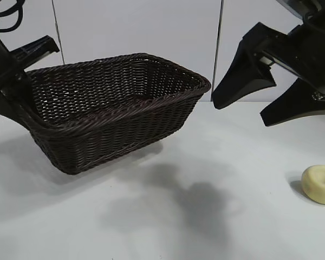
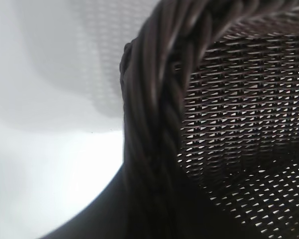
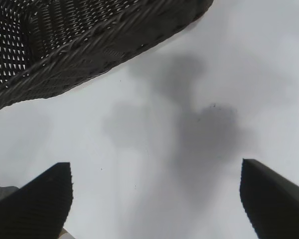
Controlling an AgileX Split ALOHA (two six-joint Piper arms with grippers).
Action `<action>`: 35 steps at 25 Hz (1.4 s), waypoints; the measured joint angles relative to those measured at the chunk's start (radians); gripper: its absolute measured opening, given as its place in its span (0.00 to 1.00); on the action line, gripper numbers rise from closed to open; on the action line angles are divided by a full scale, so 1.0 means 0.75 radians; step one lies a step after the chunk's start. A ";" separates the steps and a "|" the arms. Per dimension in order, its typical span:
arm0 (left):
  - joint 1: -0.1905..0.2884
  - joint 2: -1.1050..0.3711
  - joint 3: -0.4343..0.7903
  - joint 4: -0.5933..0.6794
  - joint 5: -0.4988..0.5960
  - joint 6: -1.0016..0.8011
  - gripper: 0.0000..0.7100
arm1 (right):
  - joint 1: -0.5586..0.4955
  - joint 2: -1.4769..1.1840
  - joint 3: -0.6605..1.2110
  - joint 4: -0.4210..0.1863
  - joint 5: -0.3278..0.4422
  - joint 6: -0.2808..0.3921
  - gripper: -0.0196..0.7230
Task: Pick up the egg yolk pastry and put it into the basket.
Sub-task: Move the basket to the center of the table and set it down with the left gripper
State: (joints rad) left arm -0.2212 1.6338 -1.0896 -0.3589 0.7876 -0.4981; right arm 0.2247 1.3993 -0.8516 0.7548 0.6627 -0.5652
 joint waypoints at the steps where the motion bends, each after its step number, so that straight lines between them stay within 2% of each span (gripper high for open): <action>1: 0.024 0.000 -0.011 -0.027 0.036 0.091 0.14 | 0.000 0.000 0.000 0.000 0.000 0.000 0.91; 5: 0.070 0.000 -0.058 -0.049 0.155 0.334 0.14 | 0.000 0.000 0.000 -0.002 0.000 0.000 0.91; 10: 0.073 0.074 -0.179 -0.045 0.325 0.554 0.14 | 0.000 0.000 0.000 -0.002 0.000 0.000 0.91; 13: 0.071 0.146 -0.249 -0.052 0.378 0.642 0.14 | 0.000 0.000 0.000 -0.002 0.001 0.000 0.91; 22: 0.011 0.276 -0.294 -0.109 0.354 0.729 0.14 | 0.000 0.000 0.000 -0.002 0.001 0.000 0.91; 35: 0.009 0.372 -0.295 -0.112 0.281 0.774 0.14 | 0.000 0.000 0.000 -0.003 0.001 0.000 0.91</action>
State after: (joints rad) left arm -0.2146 1.9128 -1.3111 -0.4429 0.9983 0.0821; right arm 0.2247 1.3993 -0.8516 0.7527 0.6636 -0.5652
